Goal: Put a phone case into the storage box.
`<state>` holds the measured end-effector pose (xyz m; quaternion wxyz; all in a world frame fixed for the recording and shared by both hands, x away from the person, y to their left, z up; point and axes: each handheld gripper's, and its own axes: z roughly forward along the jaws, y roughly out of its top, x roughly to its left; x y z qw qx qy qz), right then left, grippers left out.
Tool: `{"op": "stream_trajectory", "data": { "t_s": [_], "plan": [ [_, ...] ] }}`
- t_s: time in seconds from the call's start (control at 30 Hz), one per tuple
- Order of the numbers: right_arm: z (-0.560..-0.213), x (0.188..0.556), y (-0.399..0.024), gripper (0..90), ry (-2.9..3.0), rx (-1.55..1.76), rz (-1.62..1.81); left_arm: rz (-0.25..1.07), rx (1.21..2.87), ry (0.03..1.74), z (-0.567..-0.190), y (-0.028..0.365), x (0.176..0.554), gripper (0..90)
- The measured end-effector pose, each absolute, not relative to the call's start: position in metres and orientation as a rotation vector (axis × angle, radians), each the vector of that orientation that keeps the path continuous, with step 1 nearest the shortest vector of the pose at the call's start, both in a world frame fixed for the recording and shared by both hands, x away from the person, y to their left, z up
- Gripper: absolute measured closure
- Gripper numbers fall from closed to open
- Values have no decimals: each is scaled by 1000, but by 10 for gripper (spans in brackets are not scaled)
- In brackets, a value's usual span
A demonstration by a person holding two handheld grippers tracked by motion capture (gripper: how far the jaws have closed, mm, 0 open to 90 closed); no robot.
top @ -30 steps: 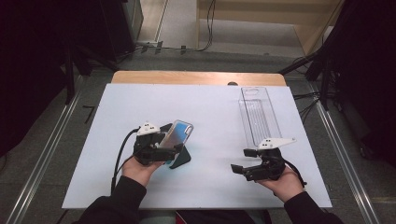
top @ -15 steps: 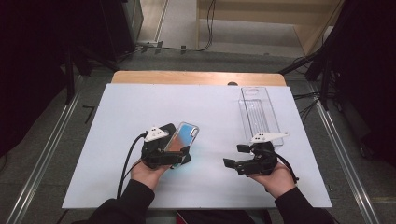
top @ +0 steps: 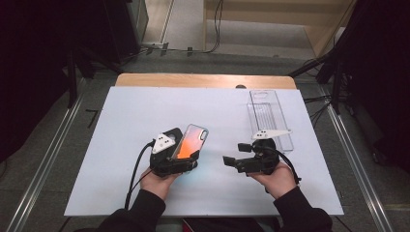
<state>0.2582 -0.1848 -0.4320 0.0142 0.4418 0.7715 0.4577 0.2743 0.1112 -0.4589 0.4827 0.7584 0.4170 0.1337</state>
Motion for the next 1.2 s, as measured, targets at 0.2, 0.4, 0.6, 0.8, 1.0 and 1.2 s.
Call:
{"op": "stream_trajectory", "data": {
  "t_s": [0.2, 0.4, 0.6, 0.8, 1.0, 1.2],
  "plan": [
    [-428, 265, -177, 142, 2386, 1397, 1456, 352, 1845, 988, -460, 108, 271, 165],
    [-424, 271, -171, 142, 2359, 1417, 1503, 362, 1838, 972, -463, 102, 266, 165],
    [-427, 281, -163, 142, 2345, 1463, 1523, 354, 1827, 967, -465, 99, 264, 165],
    [-428, 286, -153, 142, 2364, 1452, 1488, 340, 1802, 950, -466, 98, 264, 165],
    [-430, 294, -147, 188, 2359, 1539, 1509, 339, 1786, 954, -466, 97, 263, 164],
    [-429, 301, -143, 229, 2352, 1588, 1551, 354, 1774, 949, -465, 96, 261, 165]
  ]
}}
